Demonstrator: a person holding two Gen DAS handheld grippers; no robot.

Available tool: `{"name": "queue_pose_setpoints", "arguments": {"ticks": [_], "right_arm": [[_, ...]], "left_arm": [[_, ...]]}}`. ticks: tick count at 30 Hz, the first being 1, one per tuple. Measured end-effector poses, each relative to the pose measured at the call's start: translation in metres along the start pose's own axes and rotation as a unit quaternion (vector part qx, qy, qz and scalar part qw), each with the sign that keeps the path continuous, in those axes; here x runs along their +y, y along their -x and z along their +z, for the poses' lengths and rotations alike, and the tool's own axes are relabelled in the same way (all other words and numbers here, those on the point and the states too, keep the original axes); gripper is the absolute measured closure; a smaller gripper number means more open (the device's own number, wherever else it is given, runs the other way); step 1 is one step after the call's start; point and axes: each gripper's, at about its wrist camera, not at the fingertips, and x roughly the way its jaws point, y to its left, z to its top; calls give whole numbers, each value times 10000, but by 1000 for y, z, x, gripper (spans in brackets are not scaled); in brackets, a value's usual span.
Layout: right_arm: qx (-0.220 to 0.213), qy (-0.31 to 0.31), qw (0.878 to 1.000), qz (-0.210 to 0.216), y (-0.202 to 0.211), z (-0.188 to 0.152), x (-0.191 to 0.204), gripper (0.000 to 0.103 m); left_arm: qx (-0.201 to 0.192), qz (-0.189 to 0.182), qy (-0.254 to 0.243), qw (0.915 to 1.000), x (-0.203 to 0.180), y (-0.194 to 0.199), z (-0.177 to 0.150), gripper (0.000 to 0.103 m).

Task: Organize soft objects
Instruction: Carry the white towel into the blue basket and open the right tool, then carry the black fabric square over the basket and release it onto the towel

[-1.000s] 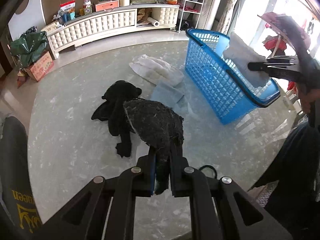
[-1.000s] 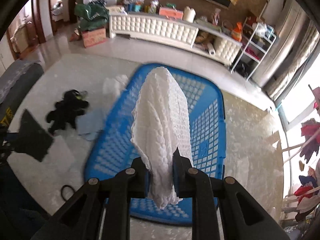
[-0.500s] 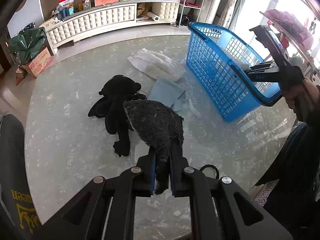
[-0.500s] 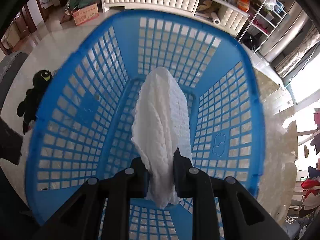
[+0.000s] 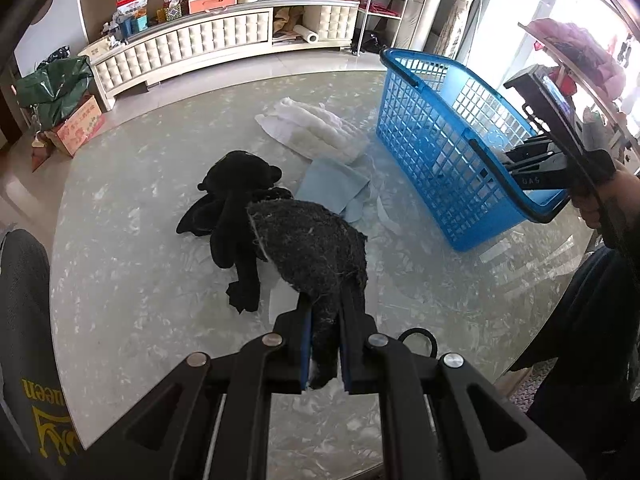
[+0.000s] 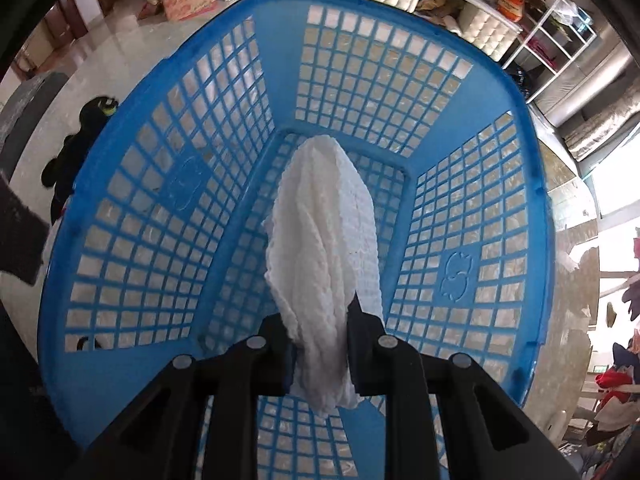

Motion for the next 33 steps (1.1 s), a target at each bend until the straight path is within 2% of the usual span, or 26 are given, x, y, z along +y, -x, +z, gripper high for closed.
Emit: {"name": "queue_pose_setpoints", "arguments": {"ticks": [3,5,6,8,10,15,22,25,29,33], "right_arm": [[-9,71,10000,31,-2,2,7,64],[-99,90,9999,-32,1,-3,17,37],[-141,92,9998,-66,3,-3,19,34],[-230,113,9996,-117,14,-2,16,14],[-302,115,9992,-239,21,-2,14,7],[-604,-75,9980,-176,29,-6,7,1],[-1573,-700,9848,240,56,-23,-11,1],[-1874,-682,9797,205,65,-30,-13,1],[-2035,-774,9750,438,75,-40,-24,0],[-2074,-882,9737,325,77,-48,-30,0]], "left_arm": [[-18,8,-11,10000,0,1,-1,93],[-30,23,-7,10000,-1,2,-1,93],[-40,10,1,10000,-1,3,-1,93],[-68,-1,25,10000,0,4,0,93],[-91,4,28,10000,0,6,0,93],[-170,-41,-75,9998,-3,12,4,93],[-422,-82,-256,9987,-20,31,22,93],[-464,-136,-243,9985,-33,38,31,93],[-525,-132,-392,9978,-58,48,47,93],[-571,-118,-623,9964,-88,55,71,93]]}}
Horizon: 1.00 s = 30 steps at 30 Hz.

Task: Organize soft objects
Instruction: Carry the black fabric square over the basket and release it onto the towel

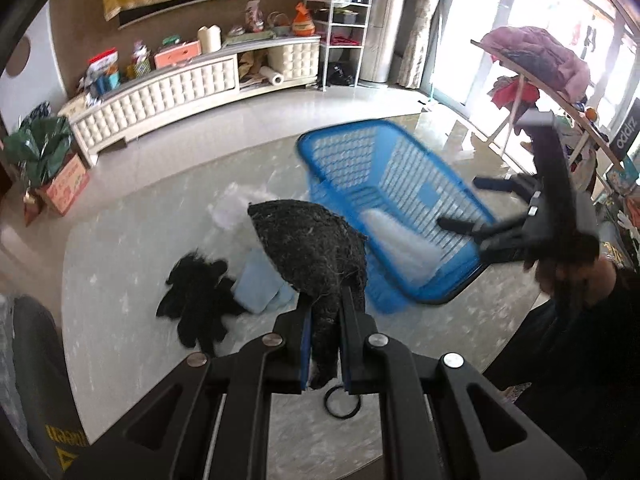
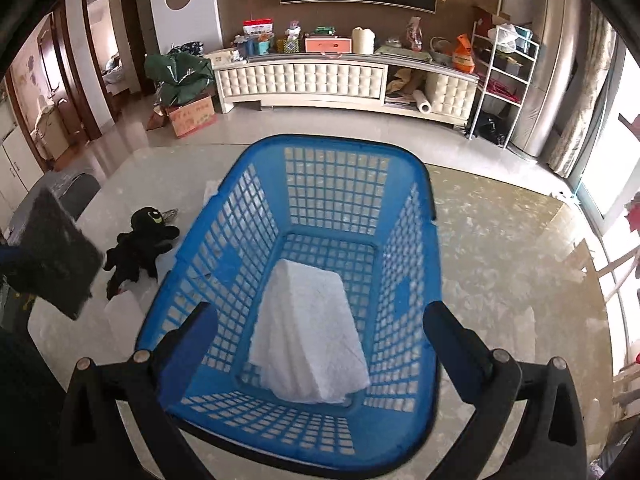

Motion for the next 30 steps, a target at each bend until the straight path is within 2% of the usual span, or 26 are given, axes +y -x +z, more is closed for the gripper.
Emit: {"name": "queue_pose_setpoints", "arguments": {"ticks": [4,7,13,20,26,30], "right_arm": [[39,-1,10000,60,6,-4,2,1],[-53,-37,9998,195,10,-7,0,1],[-229,-205,9994,164,12,-13,-10,1],[-246,-356,9991,-15,7,-16,-19,1],[-200,-450,9988,0,0,-15,-20,1],[-65,-608,9980,155,-4,-12,-23,1]], "left_arm": [[-10,-21,-136,9999,-19,-6,26,93],[35,-76,-233,9997,-31,-17,45,93],[155,-41,-447,9989,-47,-43,70,93],[369,-34,-511,9980,-53,-79,89,93],[636,-9,-674,9957,-60,-117,100,93],[715,58,-829,9940,-64,-137,107,93]]}}
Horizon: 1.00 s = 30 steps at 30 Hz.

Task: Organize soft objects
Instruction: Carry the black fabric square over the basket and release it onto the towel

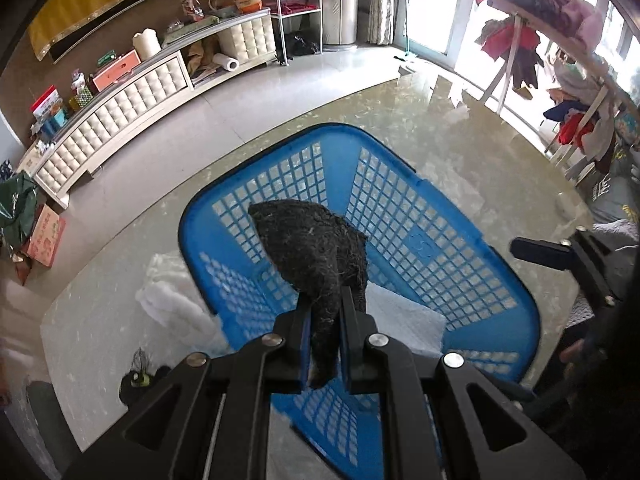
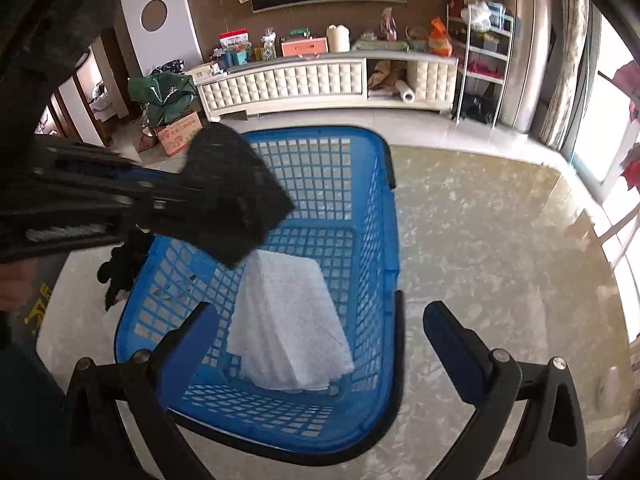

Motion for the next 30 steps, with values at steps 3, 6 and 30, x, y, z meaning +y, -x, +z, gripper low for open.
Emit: {"name": "queue_pose_setpoints", "arguments": {"ticks": [3,6,30], "right_arm": [[8,-22,9999,-128,0,2,1,0],[45,-81,9998,-152,-2,3,-1,0],[440,-308,9975,-464,-20,2,-21,0]], "left_arm": [[43,-66,-39,10000,-1,-12,6,93],[86,17,-205,9998,-5,-24,9,93],[195,257,-837,9960,-4,-56,-1,82]]}}
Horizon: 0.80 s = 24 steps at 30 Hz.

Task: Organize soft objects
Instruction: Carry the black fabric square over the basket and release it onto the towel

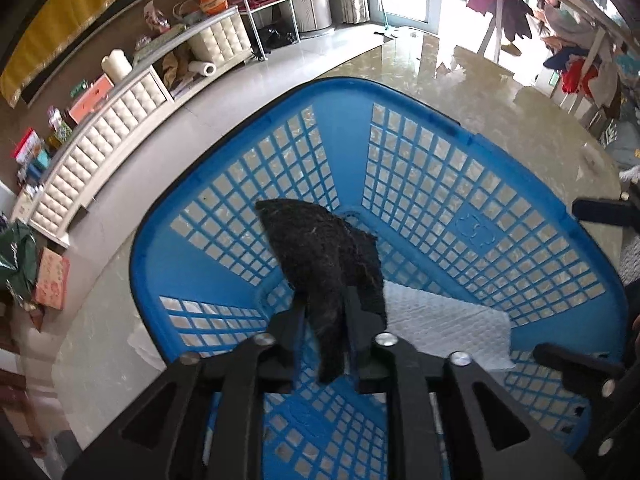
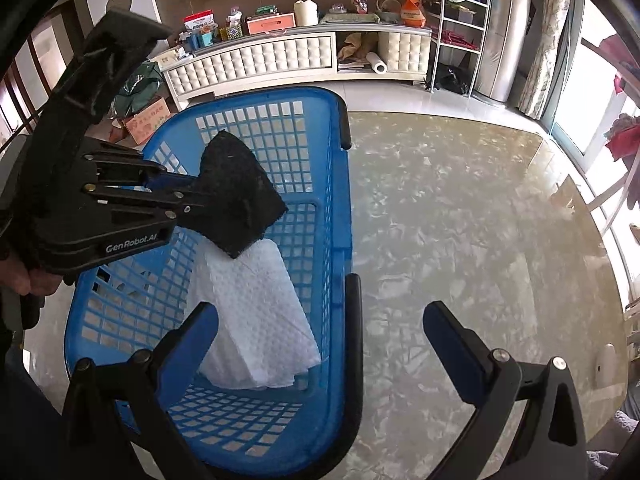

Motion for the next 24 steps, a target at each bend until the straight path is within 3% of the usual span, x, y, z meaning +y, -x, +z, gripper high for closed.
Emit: {"name": "queue_pose_setpoints", "arguments": {"ticks": [4,8,15,18,20,24], "right_arm": [[2,-22,10000,-1,0,0,-1,0],[19,-15,10000,-9,-1,0,-1,0],[-13,-16,10000,11,1,-1,-2,1],[-65,10,10000,29,5,-2,0,1],[-125,46,9999,56,9,-1,3,1],[-272,171,9994,133,19,-3,10,1]], "left_arm": [[-44,29,-228,9997,-4,1,-1,61],[-137,169,-572,9981,-13,5,-2,47],[-204,227,-426,9986,-13,30,-8,42],[-351,290,-268,9986,-9,48,-15,35],[-447,288,-189,9984,-7,64,-24,25],[-646,306,-177,9973,-6,89,-45,21]]}}
